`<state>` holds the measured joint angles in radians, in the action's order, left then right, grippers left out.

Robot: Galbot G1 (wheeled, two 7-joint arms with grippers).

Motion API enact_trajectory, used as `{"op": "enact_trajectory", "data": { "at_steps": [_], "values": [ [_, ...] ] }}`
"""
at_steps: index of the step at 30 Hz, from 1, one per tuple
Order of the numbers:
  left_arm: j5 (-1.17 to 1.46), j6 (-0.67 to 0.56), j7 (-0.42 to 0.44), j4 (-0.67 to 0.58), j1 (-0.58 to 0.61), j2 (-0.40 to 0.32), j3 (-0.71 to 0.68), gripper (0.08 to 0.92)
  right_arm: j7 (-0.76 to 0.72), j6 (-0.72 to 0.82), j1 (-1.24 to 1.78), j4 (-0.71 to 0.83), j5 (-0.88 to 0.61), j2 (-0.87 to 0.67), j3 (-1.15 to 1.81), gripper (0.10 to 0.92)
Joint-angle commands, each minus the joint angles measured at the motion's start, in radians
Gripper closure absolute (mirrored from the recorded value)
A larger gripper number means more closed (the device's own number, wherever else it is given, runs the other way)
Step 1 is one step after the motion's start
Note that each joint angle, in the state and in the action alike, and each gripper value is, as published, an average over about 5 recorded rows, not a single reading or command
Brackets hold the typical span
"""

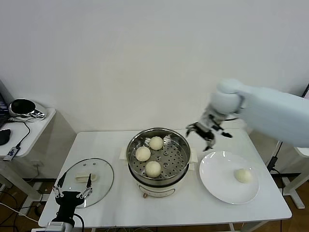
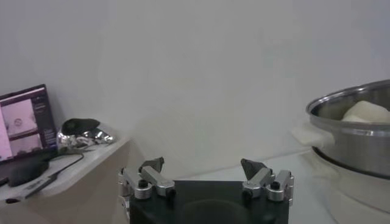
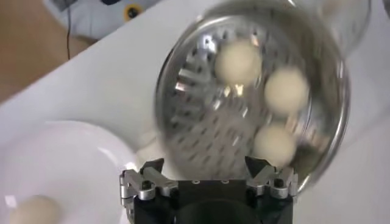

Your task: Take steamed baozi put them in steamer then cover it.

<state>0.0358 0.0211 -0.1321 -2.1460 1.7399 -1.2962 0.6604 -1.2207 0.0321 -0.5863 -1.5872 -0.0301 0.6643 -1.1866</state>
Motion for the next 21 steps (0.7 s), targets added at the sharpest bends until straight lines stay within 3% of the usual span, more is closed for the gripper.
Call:
{"op": "enact_trajectory", "data": {
  "at_steps": [1, 8, 21],
  "values": [
    [0.0, 0.0, 0.0, 0.005, -0.004, 0.01, -0.013, 0.177, 0.042, 0.201, 0.271, -0.025, 0.085, -0.363, 0.211, 0.203],
    [-0.007, 0.002, 0.001, 0.009, -0.007, 0.011, -0.023, 0.177, 0.052, 0.184, 0.701, 0.102, 0.177, -0.344, 0.583, 0.203],
    [-0.015, 0.005, 0.001, 0.006, 0.006, 0.002, -0.01, 0.177, 0.069, 0.127, 0.915, 0.254, 0.299, -0.206, 0.744, 0.203]
  ]
}}
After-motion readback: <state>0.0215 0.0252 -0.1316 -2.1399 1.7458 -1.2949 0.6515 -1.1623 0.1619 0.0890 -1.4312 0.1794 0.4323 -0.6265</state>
